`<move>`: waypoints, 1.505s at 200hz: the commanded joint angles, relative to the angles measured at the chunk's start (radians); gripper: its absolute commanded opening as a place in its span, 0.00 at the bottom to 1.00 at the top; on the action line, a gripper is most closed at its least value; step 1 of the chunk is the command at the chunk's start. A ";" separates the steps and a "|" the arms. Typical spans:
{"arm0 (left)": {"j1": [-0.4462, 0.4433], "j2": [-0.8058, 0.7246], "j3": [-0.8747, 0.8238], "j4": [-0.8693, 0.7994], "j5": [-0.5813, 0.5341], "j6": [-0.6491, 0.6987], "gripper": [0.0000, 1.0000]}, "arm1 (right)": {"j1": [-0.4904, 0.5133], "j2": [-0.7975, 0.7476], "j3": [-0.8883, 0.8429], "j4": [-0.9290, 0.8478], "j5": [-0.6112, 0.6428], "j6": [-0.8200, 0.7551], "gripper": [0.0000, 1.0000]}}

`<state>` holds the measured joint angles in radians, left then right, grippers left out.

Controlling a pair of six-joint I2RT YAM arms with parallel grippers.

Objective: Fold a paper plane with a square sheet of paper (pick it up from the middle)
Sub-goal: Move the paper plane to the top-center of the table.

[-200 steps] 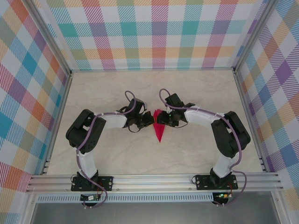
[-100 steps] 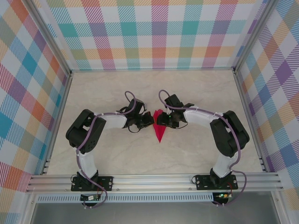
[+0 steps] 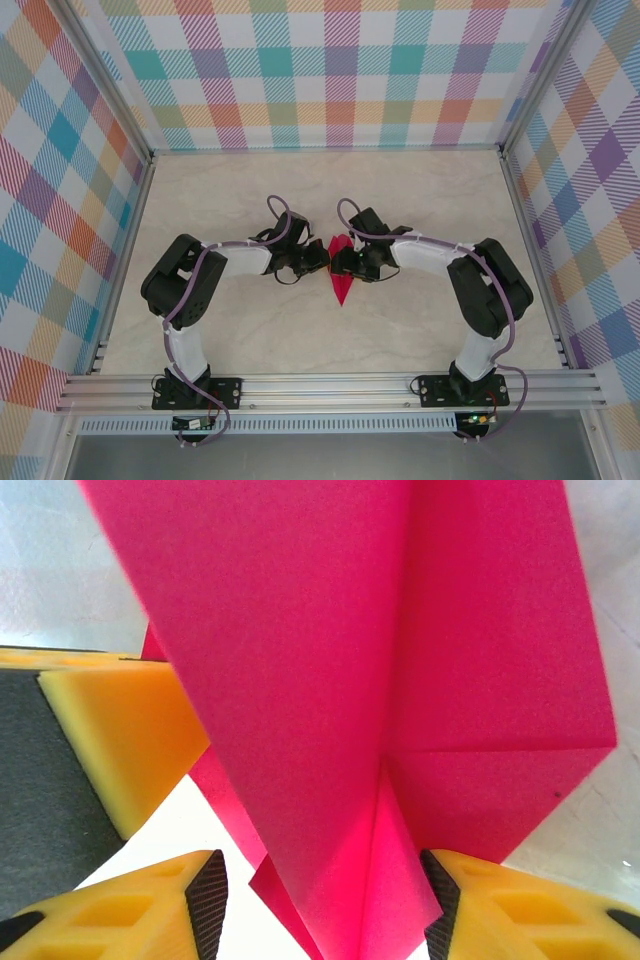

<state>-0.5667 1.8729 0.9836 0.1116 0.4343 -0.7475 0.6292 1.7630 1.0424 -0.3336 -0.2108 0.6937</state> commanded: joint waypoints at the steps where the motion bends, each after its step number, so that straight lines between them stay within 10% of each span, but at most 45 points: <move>1: 0.011 0.008 -0.009 0.023 0.014 -0.009 0.00 | 0.015 -0.013 -0.008 -0.002 -0.007 0.017 0.55; 133: 0.016 -0.021 -0.011 0.007 0.008 -0.032 0.13 | 0.044 0.040 0.063 -0.091 0.135 0.040 0.24; 179: 0.059 -0.125 -0.003 -0.132 -0.106 -0.012 0.45 | 0.044 0.018 0.103 -0.189 0.221 -0.001 0.07; 244: 0.087 -0.293 0.030 -0.444 -0.472 0.029 0.75 | 0.045 0.030 0.164 -0.311 0.343 -0.087 0.07; 301: 0.090 -0.334 0.006 -0.475 -0.536 0.024 0.93 | 0.044 0.093 0.198 -0.296 0.326 -0.073 0.13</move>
<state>-0.4877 1.5620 0.9970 -0.3119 -0.0479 -0.7307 0.6678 1.8240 1.2110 -0.6071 0.1051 0.6270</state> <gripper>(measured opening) 0.906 0.127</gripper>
